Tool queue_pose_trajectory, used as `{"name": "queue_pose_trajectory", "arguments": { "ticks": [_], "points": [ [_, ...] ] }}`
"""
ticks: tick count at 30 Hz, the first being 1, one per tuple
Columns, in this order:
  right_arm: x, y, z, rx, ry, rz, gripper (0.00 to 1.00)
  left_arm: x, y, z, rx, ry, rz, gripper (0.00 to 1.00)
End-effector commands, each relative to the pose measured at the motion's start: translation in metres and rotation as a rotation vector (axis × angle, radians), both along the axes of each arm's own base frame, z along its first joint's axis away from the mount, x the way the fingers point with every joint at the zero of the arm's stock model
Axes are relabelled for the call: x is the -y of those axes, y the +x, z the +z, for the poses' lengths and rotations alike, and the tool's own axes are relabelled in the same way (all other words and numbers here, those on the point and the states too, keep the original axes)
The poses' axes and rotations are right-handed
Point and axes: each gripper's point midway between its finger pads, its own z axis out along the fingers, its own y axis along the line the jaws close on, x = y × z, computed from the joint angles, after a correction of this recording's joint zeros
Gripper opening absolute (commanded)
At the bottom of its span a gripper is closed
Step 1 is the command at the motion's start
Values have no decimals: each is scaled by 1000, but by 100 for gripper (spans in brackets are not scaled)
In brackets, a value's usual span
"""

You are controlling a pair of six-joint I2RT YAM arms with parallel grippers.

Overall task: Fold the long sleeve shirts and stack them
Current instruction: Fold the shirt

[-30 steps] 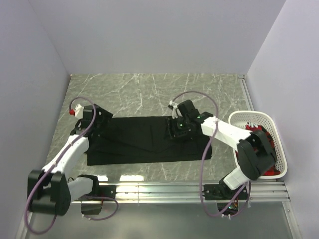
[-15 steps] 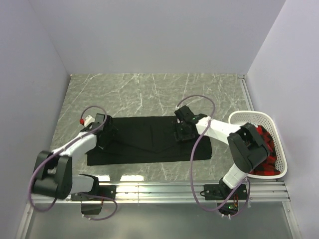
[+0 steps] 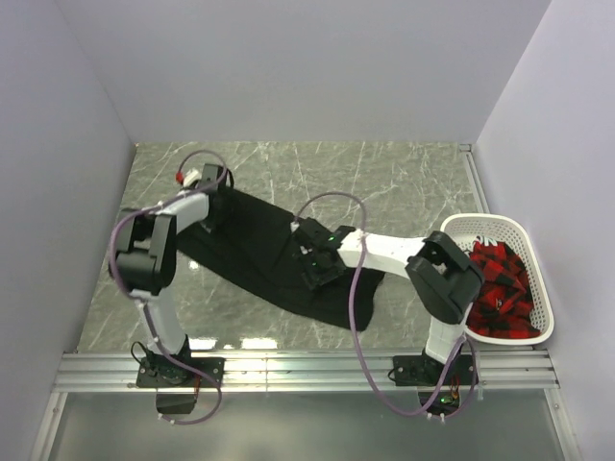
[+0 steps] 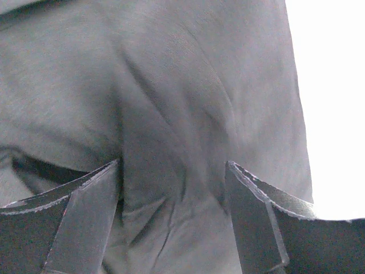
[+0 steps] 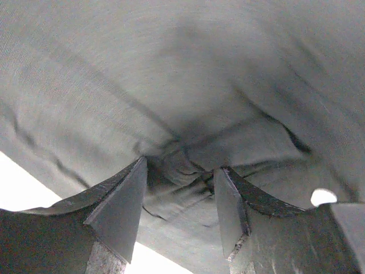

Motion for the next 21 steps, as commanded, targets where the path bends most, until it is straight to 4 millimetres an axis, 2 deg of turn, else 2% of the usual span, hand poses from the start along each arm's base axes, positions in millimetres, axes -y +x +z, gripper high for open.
{"name": "queue_pose_trajectory", "arguments": {
  "ticks": [1,2,3,4,5,7,8,9,11,13,15,16,17,18,19,20,21],
  "points": [
    [-35,-45,-17,-165,34,118,57,18,18,-41,-104,-36,-124,79],
    [-54,-48,-8,-164,76,153,57,25,46,-24,-46,-32,-172,80],
    [-63,-48,-5,-163,94,170,57,33,54,-34,-54,-51,-214,80],
    [-71,-51,-5,-171,103,191,57,39,67,-31,-27,-55,-250,81],
    [-92,-53,5,-160,148,236,57,45,92,-13,42,-49,-294,82],
    [-110,-56,10,-167,195,267,57,58,111,-13,89,-60,-370,83],
    [-127,-55,22,-164,259,287,57,67,132,3,171,-68,-395,84],
    [-134,-56,25,-161,280,301,57,71,139,0,188,-71,-414,84],
    [-145,-49,36,-124,317,294,57,89,156,14,269,-95,-502,85],
    [-143,-38,47,-54,315,268,57,103,167,19,326,-110,-566,87],
    [-132,-25,51,29,287,220,57,110,172,32,371,-94,-611,88],
    [-128,-21,68,77,311,207,57,110,171,48,396,-89,-619,88],
    [-119,-20,65,94,299,189,57,105,172,56,422,-67,-608,89],
    [-114,-17,80,137,321,174,57,103,171,85,474,-50,-600,89],
    [-104,-9,84,173,310,140,57,100,168,97,489,-39,-590,90],
    [-94,-8,81,179,297,117,57,93,162,99,482,-20,-563,91],
    [-86,-4,92,215,305,91,57,88,158,128,525,-6,-545,92]
  ]
}}
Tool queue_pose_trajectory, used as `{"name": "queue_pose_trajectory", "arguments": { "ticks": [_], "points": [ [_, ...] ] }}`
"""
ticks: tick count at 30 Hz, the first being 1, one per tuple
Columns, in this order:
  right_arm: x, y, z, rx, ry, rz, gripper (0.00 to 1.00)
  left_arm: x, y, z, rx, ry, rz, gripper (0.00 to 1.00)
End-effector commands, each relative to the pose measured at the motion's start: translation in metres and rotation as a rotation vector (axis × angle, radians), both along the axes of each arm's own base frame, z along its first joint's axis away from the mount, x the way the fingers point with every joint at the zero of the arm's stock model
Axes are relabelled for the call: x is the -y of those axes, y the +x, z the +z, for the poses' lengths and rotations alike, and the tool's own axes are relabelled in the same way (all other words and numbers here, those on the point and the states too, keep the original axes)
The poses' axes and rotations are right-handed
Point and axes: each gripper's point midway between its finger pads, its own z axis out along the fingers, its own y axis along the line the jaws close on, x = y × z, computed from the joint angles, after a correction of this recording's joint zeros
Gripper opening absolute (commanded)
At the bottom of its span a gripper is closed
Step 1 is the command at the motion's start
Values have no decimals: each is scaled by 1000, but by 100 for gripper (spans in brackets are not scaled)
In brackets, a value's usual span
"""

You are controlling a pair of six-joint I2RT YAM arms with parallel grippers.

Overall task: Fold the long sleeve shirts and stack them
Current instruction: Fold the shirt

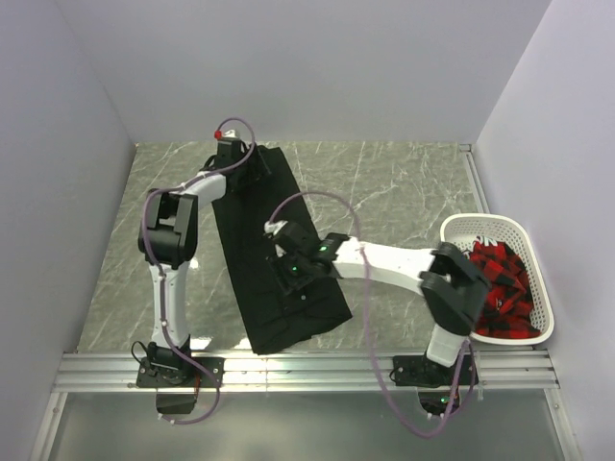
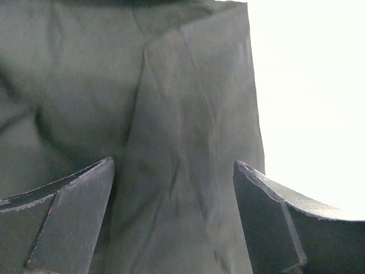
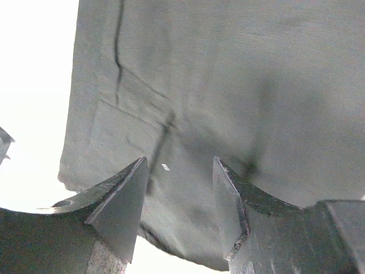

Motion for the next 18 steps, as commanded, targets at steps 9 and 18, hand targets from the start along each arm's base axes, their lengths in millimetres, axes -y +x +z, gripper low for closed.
{"name": "queue_pose_trajectory", "arguments": {
  "ticks": [9,18],
  "points": [
    [85,55,33,173,-18,-310,57,-55,-72,87,23,67,339,92],
    [80,37,-7,29,-34,-288,49,-40,-96,10,-136,92,273,90]
  ]
}}
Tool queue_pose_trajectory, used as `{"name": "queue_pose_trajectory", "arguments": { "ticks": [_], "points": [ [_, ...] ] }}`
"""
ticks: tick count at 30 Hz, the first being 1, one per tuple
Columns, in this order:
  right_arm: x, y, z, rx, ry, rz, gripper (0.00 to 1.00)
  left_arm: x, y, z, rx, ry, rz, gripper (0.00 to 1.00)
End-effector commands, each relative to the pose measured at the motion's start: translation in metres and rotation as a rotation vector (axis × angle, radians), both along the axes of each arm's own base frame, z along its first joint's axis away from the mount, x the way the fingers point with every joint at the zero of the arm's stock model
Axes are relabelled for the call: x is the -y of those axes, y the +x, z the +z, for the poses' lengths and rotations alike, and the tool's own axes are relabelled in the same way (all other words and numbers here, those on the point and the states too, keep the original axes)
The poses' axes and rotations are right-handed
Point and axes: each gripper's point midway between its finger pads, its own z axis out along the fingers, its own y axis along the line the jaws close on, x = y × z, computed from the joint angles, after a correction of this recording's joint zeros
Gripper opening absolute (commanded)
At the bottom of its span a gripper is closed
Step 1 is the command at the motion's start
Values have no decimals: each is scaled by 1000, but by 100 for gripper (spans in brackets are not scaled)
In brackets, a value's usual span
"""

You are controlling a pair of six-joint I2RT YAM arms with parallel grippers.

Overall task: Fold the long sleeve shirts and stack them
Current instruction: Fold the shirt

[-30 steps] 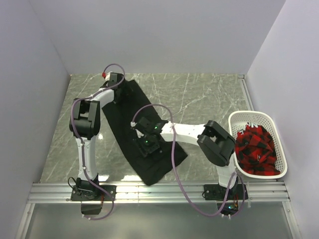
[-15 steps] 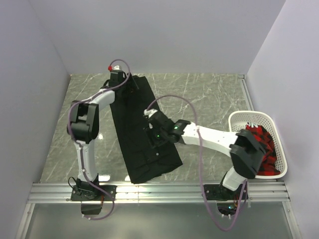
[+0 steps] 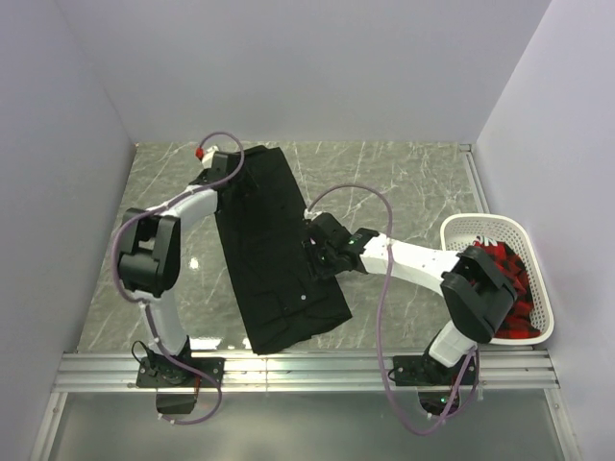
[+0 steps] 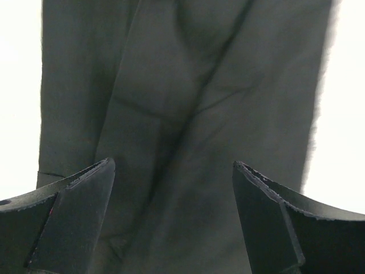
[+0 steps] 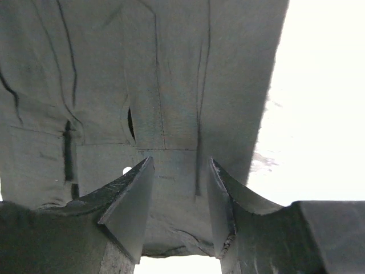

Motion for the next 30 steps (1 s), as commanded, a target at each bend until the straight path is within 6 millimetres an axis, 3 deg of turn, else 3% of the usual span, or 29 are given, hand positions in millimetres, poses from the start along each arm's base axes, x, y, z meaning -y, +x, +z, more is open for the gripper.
{"name": "queue_pose_trajectory", "arguments": {
  "ticks": [1,9,17,21,24,25,26,27,28,29,30],
  "points": [
    [-6,-5,-14,-42,19,-7,49,5,1,-21,-49,7,-4,90],
    [-13,-10,-38,-117,-7,16,48,15,14,-73,-139,29,-46,90],
    [-30,-5,-48,-166,-5,49,49,29,44,-89,-133,24,-106,90],
    [-39,9,-38,-124,-1,53,49,37,62,-73,-97,16,-131,91],
    [-36,23,-17,-64,2,29,49,41,70,-35,-34,-10,-135,93],
    [-33,26,-11,-51,8,17,50,40,63,-33,-36,-14,-133,93],
    [-32,29,5,-19,37,8,50,39,62,-4,15,-27,-130,93],
    [-30,31,13,-6,55,-9,51,38,58,8,33,-35,-120,94],
    [-25,31,17,5,66,-25,51,34,46,8,20,-35,-110,96],
    [-21,34,35,49,92,-47,52,31,39,40,73,-47,-98,97],
    [-19,33,41,59,111,-70,54,28,25,37,55,-56,-87,99]
  ]
}}
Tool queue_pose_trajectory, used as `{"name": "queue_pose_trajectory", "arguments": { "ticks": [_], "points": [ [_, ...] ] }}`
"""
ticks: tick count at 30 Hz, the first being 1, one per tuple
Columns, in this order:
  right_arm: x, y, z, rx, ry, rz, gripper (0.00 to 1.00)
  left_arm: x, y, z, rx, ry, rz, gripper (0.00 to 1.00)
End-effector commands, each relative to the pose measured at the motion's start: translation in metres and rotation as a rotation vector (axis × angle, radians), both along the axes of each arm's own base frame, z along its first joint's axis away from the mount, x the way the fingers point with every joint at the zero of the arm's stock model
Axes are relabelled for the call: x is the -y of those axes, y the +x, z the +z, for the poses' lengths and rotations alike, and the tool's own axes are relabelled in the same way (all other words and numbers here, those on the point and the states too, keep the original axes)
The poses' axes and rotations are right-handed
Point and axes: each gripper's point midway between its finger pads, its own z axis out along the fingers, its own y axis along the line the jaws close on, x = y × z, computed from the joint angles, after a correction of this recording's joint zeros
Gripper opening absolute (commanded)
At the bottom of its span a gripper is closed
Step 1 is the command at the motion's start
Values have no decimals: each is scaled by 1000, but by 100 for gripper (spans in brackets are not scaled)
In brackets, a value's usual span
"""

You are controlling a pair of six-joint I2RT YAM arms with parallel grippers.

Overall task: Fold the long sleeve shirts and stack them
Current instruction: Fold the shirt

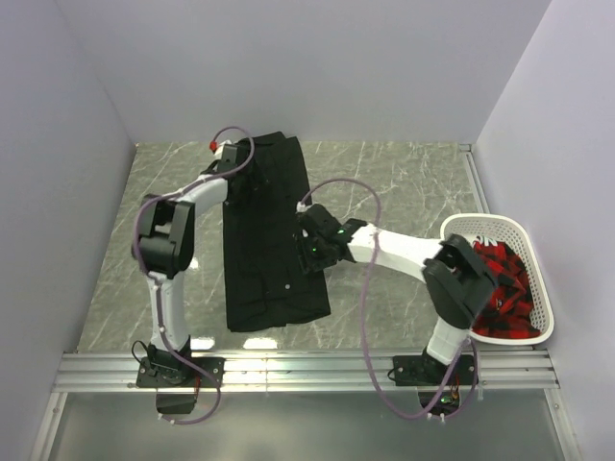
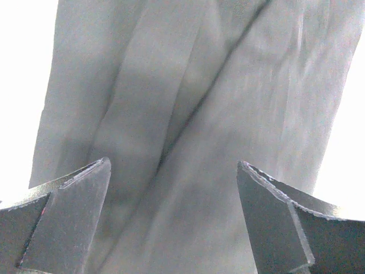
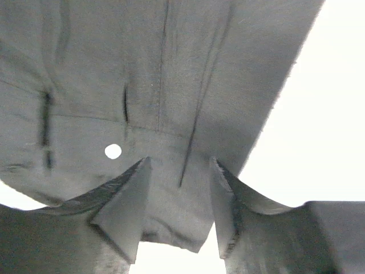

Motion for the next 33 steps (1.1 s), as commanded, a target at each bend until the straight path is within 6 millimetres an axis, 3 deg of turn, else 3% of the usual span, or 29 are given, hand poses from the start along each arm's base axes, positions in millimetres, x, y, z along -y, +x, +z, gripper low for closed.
{"name": "queue_pose_trajectory", "arguments": {
  "ticks": [1,2,3,4,5,7,8,9,11,12,14,15,17,18,24,33],
  "points": [
    [13,16,55,140,89,-98,55,-3,-27,80,107,-64,25,99],
    [17,16,69,168,118,-116,56,-7,-39,108,152,-82,37,99],
    [20,14,74,170,137,-141,57,-10,-48,115,158,-92,53,99],
    [26,9,70,161,134,-158,58,-16,-68,103,112,-80,64,99],
    [33,9,79,179,156,-187,59,-21,-82,123,143,-94,75,99],
    [43,1,74,148,168,-233,65,-27,-114,108,83,-83,68,99],
    [50,0,76,139,183,-257,68,-29,-129,121,100,-94,57,99],
    [54,-7,70,108,184,-275,69,-35,-149,103,43,-75,61,99],
    [62,-15,69,84,188,-287,71,-42,-185,101,9,-72,53,99],
    [66,-20,62,68,178,-291,72,-46,-209,76,-54,-71,54,99],
    [70,-29,57,48,180,-291,72,-46,-240,74,-66,-115,44,100],
    [73,-35,47,24,166,-293,71,-47,-264,50,-137,-128,48,99],
    [72,-44,37,-21,172,-280,70,-44,-288,46,-154,-179,38,99],
    [73,-52,28,-55,170,-278,70,-45,-306,29,-212,-190,51,98],
    [71,-66,5,-129,178,-283,67,-32,-345,12,-292,-296,65,90],
    [63,-72,-7,-174,170,-266,66,-26,-382,-19,-487,-223,113,79]
  ]
}}
